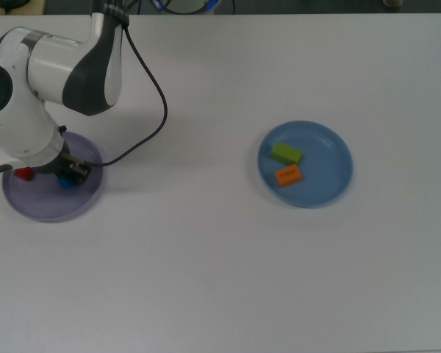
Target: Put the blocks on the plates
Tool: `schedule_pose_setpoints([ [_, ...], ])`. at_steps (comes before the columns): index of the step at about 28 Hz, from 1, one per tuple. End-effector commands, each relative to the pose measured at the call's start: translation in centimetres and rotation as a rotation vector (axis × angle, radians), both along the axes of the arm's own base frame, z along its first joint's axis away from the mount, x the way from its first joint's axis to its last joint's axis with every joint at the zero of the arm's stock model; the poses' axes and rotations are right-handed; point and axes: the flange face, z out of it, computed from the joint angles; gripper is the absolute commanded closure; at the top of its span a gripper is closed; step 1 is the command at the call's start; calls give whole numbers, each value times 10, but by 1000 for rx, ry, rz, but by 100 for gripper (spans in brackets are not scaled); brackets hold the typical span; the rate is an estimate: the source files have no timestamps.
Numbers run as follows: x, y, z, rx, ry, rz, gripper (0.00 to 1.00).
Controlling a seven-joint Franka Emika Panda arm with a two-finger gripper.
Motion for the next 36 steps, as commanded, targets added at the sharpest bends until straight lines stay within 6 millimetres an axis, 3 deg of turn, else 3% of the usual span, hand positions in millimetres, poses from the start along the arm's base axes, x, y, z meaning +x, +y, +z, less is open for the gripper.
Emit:
schedule_pose_setpoints([
  [1,-3,1,8,-24,-10,29,13],
  [2,-3,1,9,-23,-12,33,2],
  [3,-3,1,10,-23,-13,38,0],
  [6,-2,1,15,-23,-21,51,0],
  [12,-3,4,49,-18,-61,46,0],
  [15,-5,20,77,-18,-69,66,0],
  [26,-8,76,135,-29,-88,158,0],
  [36,-14,134,162,-56,-48,256,0],
])
